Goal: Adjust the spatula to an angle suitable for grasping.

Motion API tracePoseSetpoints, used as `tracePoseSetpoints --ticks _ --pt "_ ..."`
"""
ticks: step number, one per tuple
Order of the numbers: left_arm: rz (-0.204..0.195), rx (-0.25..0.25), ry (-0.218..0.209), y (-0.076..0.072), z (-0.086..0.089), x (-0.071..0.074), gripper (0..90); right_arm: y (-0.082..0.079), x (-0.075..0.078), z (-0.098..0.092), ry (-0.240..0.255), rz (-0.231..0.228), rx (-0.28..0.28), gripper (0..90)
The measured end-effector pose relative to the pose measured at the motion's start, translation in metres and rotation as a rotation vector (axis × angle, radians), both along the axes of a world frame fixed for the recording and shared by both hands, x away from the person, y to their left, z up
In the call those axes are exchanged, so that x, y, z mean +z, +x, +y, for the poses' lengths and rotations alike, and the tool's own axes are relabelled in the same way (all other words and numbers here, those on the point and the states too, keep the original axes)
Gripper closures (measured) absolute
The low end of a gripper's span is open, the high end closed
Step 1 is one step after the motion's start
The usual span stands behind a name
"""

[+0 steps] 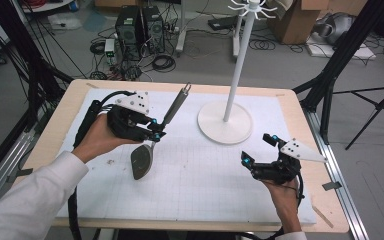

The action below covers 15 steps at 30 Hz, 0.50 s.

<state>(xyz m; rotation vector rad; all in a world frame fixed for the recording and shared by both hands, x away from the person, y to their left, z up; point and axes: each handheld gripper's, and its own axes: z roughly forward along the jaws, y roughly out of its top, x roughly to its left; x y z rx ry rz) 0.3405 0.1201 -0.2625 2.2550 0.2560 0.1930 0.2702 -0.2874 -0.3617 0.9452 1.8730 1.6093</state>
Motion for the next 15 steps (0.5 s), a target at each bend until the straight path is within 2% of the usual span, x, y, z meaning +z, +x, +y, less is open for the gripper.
tracePoseSetpoints --ticks 5,15 --pt "-0.006 0.017 -0.001 -0.001 -0.004 0.000 74.4 0.002 0.014 0.006 0.021 -0.015 0.034 0.4" --pt "-0.001 0.047 -0.047 0.000 -0.007 0.002 74.4 0.008 0.029 0.020 0.021 -0.021 0.081 0.4"
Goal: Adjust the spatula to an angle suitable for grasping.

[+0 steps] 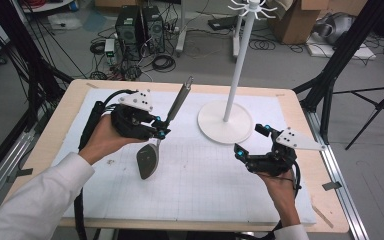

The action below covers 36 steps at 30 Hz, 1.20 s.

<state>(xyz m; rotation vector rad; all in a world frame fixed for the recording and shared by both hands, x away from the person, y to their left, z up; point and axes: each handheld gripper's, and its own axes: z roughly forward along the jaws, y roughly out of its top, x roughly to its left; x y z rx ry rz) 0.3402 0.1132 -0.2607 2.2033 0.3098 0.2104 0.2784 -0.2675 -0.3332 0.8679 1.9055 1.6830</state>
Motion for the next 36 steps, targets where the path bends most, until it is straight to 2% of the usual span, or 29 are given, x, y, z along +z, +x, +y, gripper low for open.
tracePoseSetpoints --ticks 6,8,14,18,21,28,32,34,36 --pt "0.009 0.011 -0.016 0.000 -0.004 -0.002 74.4 0.003 0.012 0.011 -0.004 -0.020 0.021 0.4" --pt "0.009 0.009 -0.006 0.000 -0.006 -0.003 74.4 0.004 0.014 0.014 -0.001 -0.023 0.027 0.4" --pt "0.003 0.025 -0.036 -0.001 -0.011 -0.006 74.4 0.007 0.024 0.029 -0.014 -0.052 0.051 0.4" --pt "-0.011 0.036 -0.042 -0.002 -0.013 -0.007 74.4 0.010 0.030 0.037 -0.024 -0.053 0.060 0.4" --pt "-0.013 0.041 -0.045 -0.003 -0.015 -0.007 74.4 0.011 0.035 0.043 -0.010 -0.049 0.071 0.4" --pt "-0.011 0.047 -0.060 -0.004 -0.017 -0.008 74.4 0.014 0.042 0.055 -0.012 -0.061 0.100 0.4" --pt "-0.012 0.038 -0.056 -0.005 -0.018 -0.008 74.4 0.017 0.046 0.061 -0.014 -0.064 0.131 0.5" --pt "-0.013 0.033 -0.062 -0.005 -0.018 -0.009 74.4 0.019 0.048 0.064 -0.016 -0.064 0.162 4.9" --pt "-0.010 0.030 -0.057 -0.006 -0.018 -0.009 74.4 0.021 0.050 0.067 -0.027 -0.061 0.188 5.5"
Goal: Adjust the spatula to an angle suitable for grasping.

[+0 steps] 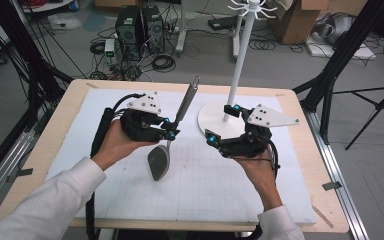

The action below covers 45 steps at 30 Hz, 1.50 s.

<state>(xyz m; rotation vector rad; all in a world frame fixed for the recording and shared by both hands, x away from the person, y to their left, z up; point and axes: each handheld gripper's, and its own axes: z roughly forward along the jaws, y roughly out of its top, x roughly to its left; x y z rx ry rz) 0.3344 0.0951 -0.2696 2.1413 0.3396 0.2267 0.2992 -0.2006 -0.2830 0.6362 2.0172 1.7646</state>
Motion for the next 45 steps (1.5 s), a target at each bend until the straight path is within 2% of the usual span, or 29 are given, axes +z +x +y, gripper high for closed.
tracePoseSetpoints --ticks 4,15,18,19,27,29,39,45 --pt "-0.003 0.001 0.009 0.000 0.001 0.000 74.4 0.005 0.006 0.007 -0.016 0.012 0.039 5.5" --pt "-0.007 -0.001 0.004 0.000 0.001 0.001 74.4 0.015 0.022 0.029 -0.112 0.042 0.117 6.5" --pt "-0.007 0.003 -0.001 0.000 0.002 0.001 74.4 0.016 0.026 0.034 -0.122 0.050 0.136 10.8" --pt "-0.009 0.001 0.002 0.000 0.002 0.001 74.4 0.017 0.026 0.035 -0.121 0.051 0.147 13.7" --pt "-0.010 0.002 0.000 -0.001 0.001 0.000 74.4 0.021 0.031 0.048 -0.120 0.063 0.162 17.1" --pt "-0.009 0.003 -0.001 -0.001 0.001 0.000 74.4 0.021 0.031 0.050 -0.120 0.064 0.163 22.3" --pt "-0.012 0.017 0.003 -0.002 0.000 -0.002 74.4 0.022 0.033 0.055 -0.089 0.082 0.139 34.4" --pt "-0.014 0.033 0.000 -0.001 -0.001 -0.002 74.4 0.021 0.034 0.057 -0.081 0.090 0.124 46.1"
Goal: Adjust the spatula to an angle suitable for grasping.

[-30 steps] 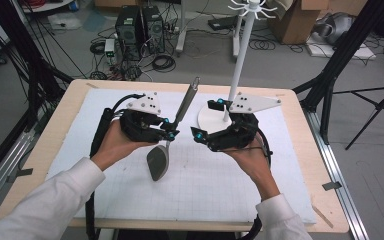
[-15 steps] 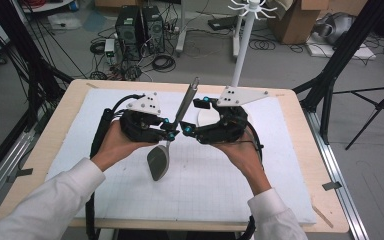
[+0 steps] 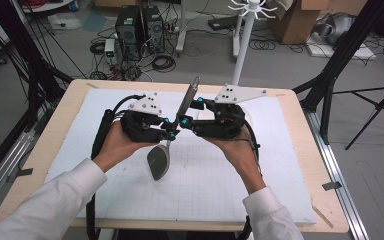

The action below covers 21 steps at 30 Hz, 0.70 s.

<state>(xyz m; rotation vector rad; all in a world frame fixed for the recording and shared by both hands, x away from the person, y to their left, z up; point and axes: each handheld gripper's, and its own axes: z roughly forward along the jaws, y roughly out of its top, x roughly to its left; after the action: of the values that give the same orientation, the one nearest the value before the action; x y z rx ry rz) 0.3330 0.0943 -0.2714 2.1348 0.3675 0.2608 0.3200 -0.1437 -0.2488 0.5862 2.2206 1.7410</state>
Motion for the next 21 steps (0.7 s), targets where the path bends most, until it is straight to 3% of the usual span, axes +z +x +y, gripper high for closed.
tracePoseSetpoints --ticks 11,21 --pt "-0.006 0.014 0.005 -0.0008 -0.0015 -0.0005 74.4 0.0000 0.0012 0.0049 0.006 0.014 -0.015 56.0" --pt "-0.006 0.051 0.013 -0.0010 -0.0038 -0.0009 74.4 0.0013 0.0024 0.0098 -0.002 0.014 -0.041 59.5"
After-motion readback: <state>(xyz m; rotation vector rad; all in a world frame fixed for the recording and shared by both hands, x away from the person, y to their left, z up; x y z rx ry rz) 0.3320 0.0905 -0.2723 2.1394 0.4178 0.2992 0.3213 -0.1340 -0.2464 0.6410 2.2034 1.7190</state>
